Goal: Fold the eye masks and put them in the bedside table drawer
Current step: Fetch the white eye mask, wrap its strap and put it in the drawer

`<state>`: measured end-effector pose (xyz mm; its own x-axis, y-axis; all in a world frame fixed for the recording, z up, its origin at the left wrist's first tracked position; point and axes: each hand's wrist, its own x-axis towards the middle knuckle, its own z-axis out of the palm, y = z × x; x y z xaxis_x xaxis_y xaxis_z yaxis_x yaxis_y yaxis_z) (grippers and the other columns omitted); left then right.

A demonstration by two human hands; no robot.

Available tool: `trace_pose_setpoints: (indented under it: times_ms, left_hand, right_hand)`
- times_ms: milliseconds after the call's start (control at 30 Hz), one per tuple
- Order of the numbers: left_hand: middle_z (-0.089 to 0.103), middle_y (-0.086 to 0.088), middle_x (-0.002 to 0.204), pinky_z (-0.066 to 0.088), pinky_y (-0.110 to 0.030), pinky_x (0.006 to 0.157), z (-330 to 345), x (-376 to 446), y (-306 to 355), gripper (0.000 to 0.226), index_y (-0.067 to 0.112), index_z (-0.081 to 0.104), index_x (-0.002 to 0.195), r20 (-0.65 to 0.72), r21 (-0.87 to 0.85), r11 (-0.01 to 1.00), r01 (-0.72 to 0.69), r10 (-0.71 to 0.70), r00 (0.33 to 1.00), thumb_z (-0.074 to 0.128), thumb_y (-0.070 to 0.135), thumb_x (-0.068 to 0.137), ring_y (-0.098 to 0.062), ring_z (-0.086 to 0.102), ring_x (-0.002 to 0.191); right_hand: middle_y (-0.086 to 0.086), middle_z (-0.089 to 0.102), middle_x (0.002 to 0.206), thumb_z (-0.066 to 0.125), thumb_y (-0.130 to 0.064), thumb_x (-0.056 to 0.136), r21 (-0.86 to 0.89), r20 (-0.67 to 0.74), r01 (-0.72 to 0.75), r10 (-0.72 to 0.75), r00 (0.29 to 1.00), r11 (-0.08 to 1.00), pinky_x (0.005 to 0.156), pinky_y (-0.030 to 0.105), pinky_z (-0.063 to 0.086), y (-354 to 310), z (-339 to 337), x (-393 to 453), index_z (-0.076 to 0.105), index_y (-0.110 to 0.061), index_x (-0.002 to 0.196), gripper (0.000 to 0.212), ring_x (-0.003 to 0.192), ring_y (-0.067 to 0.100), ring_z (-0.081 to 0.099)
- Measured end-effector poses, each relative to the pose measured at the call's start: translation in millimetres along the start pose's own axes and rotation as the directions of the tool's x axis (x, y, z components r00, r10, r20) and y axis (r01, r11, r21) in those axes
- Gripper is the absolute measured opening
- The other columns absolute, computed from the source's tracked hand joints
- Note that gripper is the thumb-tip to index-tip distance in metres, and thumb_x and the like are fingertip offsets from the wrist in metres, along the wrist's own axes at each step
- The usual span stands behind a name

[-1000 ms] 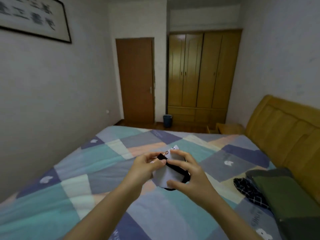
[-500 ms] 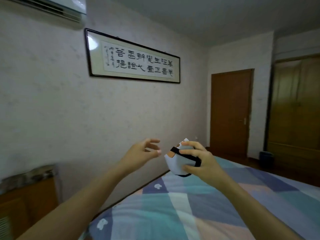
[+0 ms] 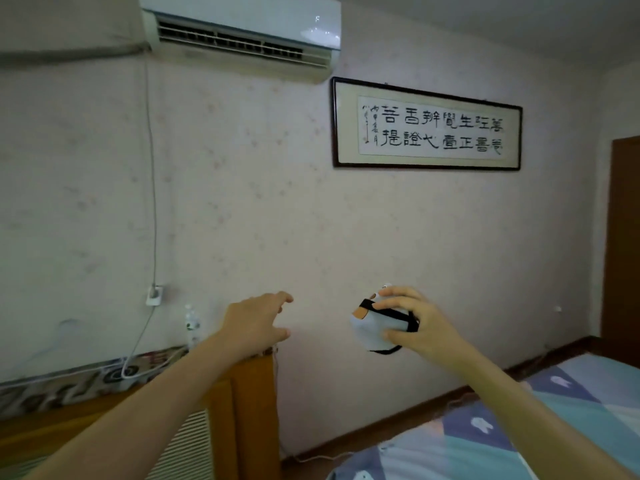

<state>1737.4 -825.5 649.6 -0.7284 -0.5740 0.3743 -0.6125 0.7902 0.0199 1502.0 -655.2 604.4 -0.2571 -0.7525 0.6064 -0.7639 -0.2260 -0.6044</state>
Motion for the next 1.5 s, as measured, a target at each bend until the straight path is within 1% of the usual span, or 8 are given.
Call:
trace_pose_setpoints:
  times_ms: [267, 500, 633, 867, 1000, 1200, 1300, 1500]
  left_hand:
    - [0.048, 0.01, 0.138, 0.048, -0.033, 0.09, 55.7, 110.9, -93.1, 0.063, 0.037, 0.026, 0.142, 0.002, 0.097, 0.994, 0.047, -0.047, 0.999, 0.054, 0.049, 0.088, -0.014, 0.053, 0.117]
    - [0.05, 0.011, 0.135, 0.05, -0.034, 0.086, 93.8, 246.9, -144.8, 0.061, 0.036, 0.027, 0.143, -0.034, 0.128, 0.992, 0.007, -0.003, 0.999, 0.052, 0.05, 0.089, -0.013, 0.056, 0.112]
    - [0.051, 0.012, 0.134, 0.05, -0.034, 0.086, 117.0, 321.0, -183.8, 0.06, 0.036, 0.029, 0.141, -0.047, 0.122, 0.993, -0.001, 0.007, 0.999, 0.053, 0.049, 0.088, -0.013, 0.056, 0.113]
    - [0.051, 0.014, 0.134, 0.046, -0.033, 0.09, 186.2, 465.9, -273.5, 0.059, 0.036, 0.032, 0.139, -0.057, 0.094, 0.993, -0.076, 0.081, 0.995, 0.054, 0.049, 0.087, -0.011, 0.053, 0.118]
    - [0.051, 0.015, 0.134, 0.043, -0.031, 0.089, 224.0, 554.7, -306.3, 0.058, 0.036, 0.033, 0.138, -0.025, 0.037, 0.985, -0.171, 0.172, 0.985, 0.055, 0.049, 0.086, -0.011, 0.053, 0.117]
    - [0.051, 0.014, 0.134, 0.042, -0.031, 0.087, 269.6, 676.8, -302.1, 0.058, 0.035, 0.034, 0.138, -0.024, -0.058, 0.941, -0.334, 0.333, 0.942, 0.055, 0.049, 0.086, -0.012, 0.054, 0.115]
    - [0.052, 0.014, 0.134, 0.042, -0.031, 0.087, 295.4, 729.5, -278.2, 0.057, 0.035, 0.035, 0.138, -0.041, -0.105, 0.901, -0.421, 0.419, 0.907, 0.056, 0.049, 0.086, -0.011, 0.055, 0.115]
    - [0.051, 0.013, 0.136, 0.043, -0.03, 0.087, 355.1, 817.3, -211.1, 0.058, 0.034, 0.034, 0.139, -0.045, -0.185, 0.821, -0.54, 0.542, 0.839, 0.055, 0.05, 0.087, -0.011, 0.055, 0.116]
  right_hand:
    - [-0.017, 0.049, 0.126, 0.073, -0.003, 0.075, 0.053, 0.038, 0.05, -0.052, 0.998, 0.997, 0.089, 0.0, 0.035, 76.0, 62.9, 141.5, 0.069, -0.03, 0.1, 0.037, 0.121, -0.014, 0.04]
    - [-0.014, 0.05, 0.124, 0.072, -0.005, 0.076, 0.084, 0.078, 0.054, -0.061, 0.995, 0.995, 0.083, 0.003, 0.04, 160.8, 113.7, 291.2, 0.071, -0.027, 0.097, 0.03, 0.11, -0.012, 0.049]
    - [-0.018, 0.049, 0.125, 0.072, -0.007, 0.077, 0.079, 0.089, 0.073, -0.08, 0.993, 0.994, 0.086, 0.012, 0.043, 199.0, 145.3, 364.5, 0.072, -0.028, 0.095, 0.028, 0.111, -0.01, 0.049]
    - [-0.017, 0.05, 0.126, 0.072, -0.004, 0.078, 0.014, -0.01, 0.068, -0.068, 0.998, 0.998, 0.085, 0.006, 0.042, 292.8, 201.3, 480.2, 0.073, -0.02, 0.096, 0.025, 0.114, -0.012, 0.046]
    - [-0.018, 0.051, 0.125, 0.073, -0.006, 0.077, -0.034, -0.103, -0.024, 0.021, 0.994, 0.999, 0.084, 0.015, 0.045, 344.6, 215.4, 530.0, 0.073, -0.023, 0.094, 0.024, 0.111, -0.009, 0.049]
    - [-0.018, 0.05, 0.124, 0.073, -0.008, 0.078, -0.182, -0.241, -0.175, 0.128, 0.962, 0.968, 0.078, 0.007, 0.046, 395.2, 187.1, 576.8, 0.072, -0.025, 0.093, 0.023, 0.112, -0.005, 0.049]
    - [-0.019, 0.049, 0.124, 0.074, -0.01, 0.077, -0.253, -0.29, -0.235, 0.158, 0.944, 0.939, 0.083, 0.014, 0.047, 421.2, 158.9, 586.1, 0.07, -0.033, 0.09, 0.026, 0.114, -0.001, 0.048]
    - [-0.018, 0.048, 0.124, 0.074, -0.007, 0.077, -0.328, -0.372, -0.342, 0.213, 0.903, 0.881, 0.086, 0.021, 0.046, 493.3, 97.2, 601.2, 0.072, -0.022, 0.096, 0.024, 0.116, 0.004, 0.048]
